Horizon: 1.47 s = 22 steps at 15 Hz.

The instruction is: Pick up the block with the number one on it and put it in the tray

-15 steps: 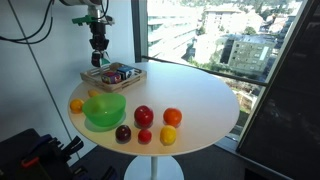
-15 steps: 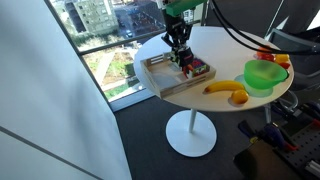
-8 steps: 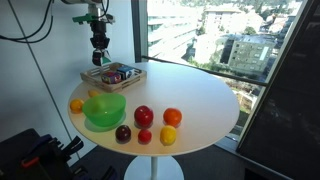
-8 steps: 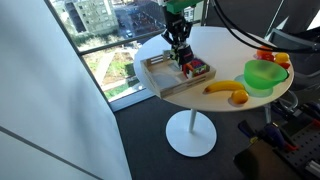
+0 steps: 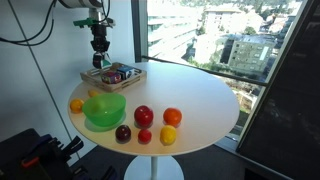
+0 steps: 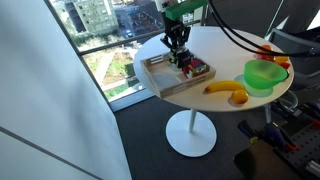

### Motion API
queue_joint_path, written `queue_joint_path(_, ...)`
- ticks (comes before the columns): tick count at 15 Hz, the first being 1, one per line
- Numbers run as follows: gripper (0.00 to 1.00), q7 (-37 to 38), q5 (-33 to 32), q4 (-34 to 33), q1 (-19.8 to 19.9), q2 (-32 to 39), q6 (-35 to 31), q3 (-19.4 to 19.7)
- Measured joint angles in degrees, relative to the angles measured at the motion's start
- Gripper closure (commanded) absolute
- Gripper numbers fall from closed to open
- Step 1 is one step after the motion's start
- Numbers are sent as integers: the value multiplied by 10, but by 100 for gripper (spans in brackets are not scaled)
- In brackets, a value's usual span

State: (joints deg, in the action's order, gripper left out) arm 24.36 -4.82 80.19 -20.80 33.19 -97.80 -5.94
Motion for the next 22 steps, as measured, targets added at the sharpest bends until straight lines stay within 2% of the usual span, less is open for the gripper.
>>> queue_joint_path(13, 94, 0, 0, 4, -13, 32, -59, -9)
queue_joint_path(14, 81, 0, 0, 7, -13, 33, -65, -9)
queue_joint_path(15, 56, 0, 0, 10, -13, 33, -69, -9)
queue_joint_path(16, 55, 0, 0, 12, -13, 33, -72, -9)
queue_joint_path(17, 48, 1, 0, 15, -13, 33, -74, -9)
queue_joint_path(22, 9, 1, 0, 27, -13, 33, -81, -9)
